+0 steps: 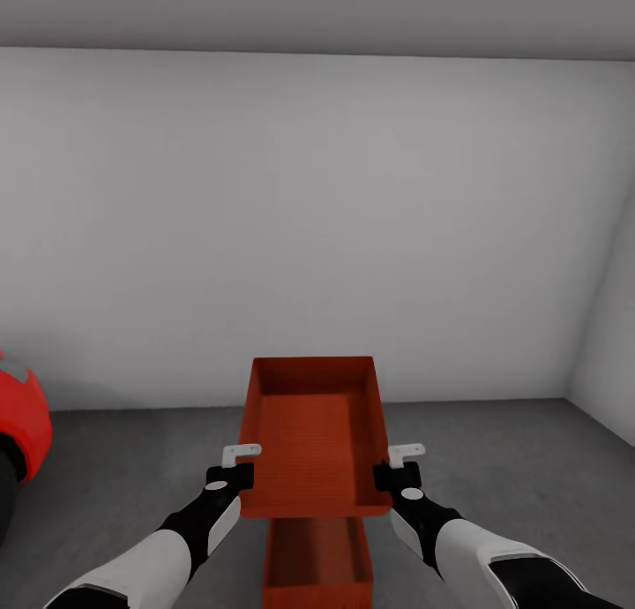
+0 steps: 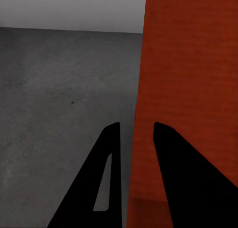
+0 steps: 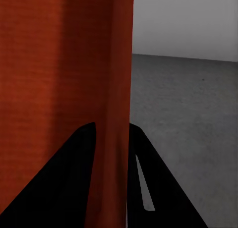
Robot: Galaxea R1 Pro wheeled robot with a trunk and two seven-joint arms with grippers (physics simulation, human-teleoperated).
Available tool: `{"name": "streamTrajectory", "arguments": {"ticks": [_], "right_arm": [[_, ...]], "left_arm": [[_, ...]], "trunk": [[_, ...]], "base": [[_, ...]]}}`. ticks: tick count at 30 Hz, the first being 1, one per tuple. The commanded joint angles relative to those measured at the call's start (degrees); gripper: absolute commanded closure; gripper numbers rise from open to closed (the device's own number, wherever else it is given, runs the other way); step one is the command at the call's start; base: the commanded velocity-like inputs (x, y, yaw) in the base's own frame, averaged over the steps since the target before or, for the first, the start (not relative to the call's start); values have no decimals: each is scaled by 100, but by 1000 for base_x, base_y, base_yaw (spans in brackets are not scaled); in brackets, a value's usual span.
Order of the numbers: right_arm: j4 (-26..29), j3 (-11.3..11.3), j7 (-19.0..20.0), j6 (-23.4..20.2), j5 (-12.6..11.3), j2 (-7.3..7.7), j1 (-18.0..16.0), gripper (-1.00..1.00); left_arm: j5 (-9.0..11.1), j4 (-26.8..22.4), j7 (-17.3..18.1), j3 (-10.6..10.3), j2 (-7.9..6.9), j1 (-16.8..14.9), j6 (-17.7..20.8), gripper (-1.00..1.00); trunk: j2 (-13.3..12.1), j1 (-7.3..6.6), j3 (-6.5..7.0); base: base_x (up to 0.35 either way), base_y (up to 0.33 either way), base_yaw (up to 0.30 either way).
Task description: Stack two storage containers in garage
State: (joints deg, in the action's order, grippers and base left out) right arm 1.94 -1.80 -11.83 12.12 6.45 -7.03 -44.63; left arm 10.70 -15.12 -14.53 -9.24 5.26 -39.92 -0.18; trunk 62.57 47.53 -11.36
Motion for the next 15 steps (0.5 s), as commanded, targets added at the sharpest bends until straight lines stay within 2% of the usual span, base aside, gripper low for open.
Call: {"name": "streamTrajectory", "arguments": {"ticks": [1,15], "right_arm": [[-19,75,0,-17,84,-9,-1,100],[-21,75,-12,-17,84,-9,-1,100]], "left_arm": [[-59,-334,-68,150,1,-8,-54,100],[-59,-328,-68,150,1,-8,-52,100]], "trunk": [[6,0,-17],[6,0,-142]], "base": [[0,0,0],[0,0,0]]}}
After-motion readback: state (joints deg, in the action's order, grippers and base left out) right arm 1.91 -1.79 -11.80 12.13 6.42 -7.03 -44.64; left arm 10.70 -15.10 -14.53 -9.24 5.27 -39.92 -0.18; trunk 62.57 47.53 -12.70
